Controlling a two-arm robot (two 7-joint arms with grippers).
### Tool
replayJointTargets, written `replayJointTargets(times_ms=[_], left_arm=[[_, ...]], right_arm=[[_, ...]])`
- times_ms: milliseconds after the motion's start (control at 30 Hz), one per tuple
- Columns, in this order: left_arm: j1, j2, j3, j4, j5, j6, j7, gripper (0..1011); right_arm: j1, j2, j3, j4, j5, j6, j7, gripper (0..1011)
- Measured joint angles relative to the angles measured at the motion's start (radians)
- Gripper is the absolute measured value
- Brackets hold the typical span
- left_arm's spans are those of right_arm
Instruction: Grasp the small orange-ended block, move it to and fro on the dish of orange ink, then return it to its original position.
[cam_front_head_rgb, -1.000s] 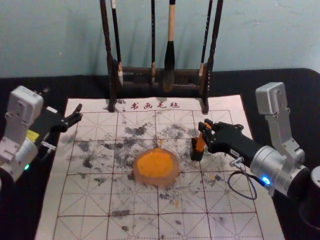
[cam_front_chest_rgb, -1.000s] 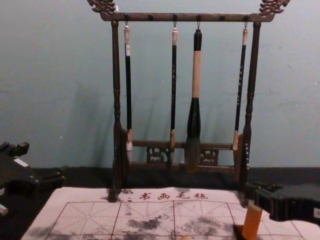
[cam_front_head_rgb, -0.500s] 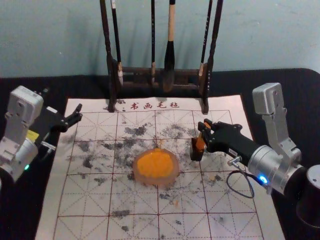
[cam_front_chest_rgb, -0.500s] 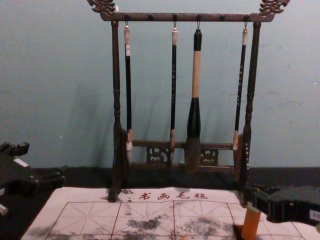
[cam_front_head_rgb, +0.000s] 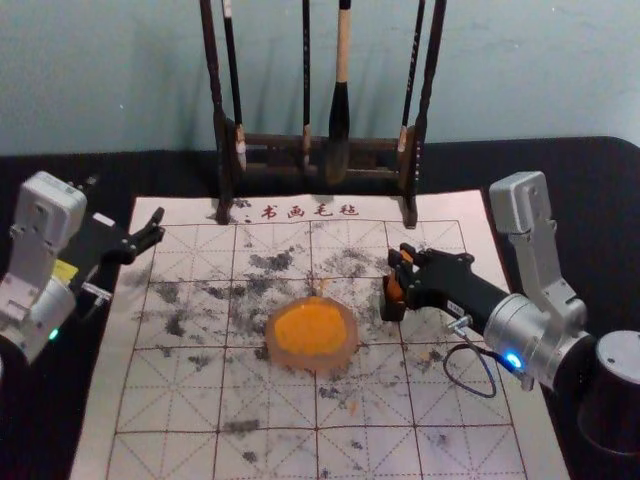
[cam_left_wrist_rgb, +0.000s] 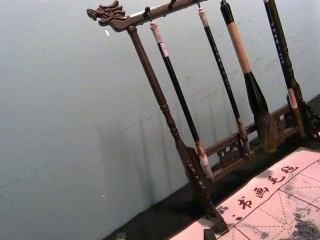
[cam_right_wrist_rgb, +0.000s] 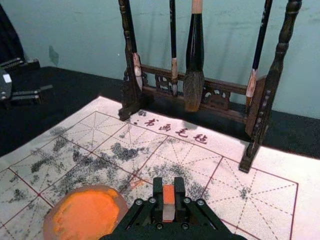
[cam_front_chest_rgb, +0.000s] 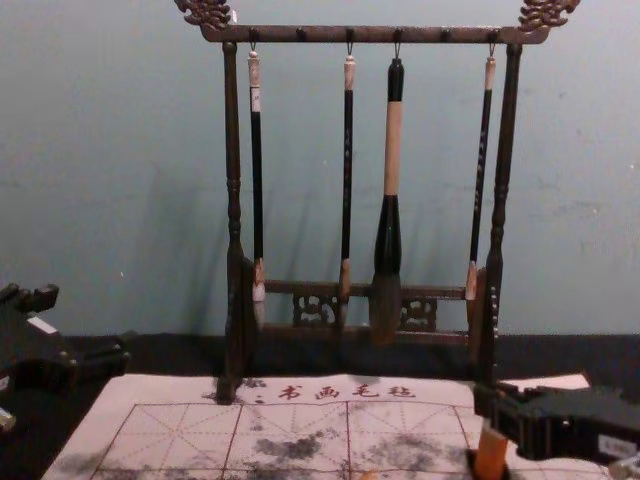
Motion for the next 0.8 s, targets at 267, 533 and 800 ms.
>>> replayJointTargets(times_ms=[267,533,800], left_arm=[[0.0,0.0,0.0,0.0,0.0,0.0,0.0,1001],[0.0,0.0,0.0,0.0,0.0,0.0,0.0,1001],[0.0,0.0,0.0,0.0,0.0,0.0,0.0,1001]], right_arm=[[0.007,-0.012,-0.007,0.024,-0.024,-0.007,0.0,107],[0.006,-0.018,-0.008,0.033,-0.043,-0.012,0.0,107],[0.005,-0.019,-0.008,0.033,-0.049,-0.016,0.001,107]])
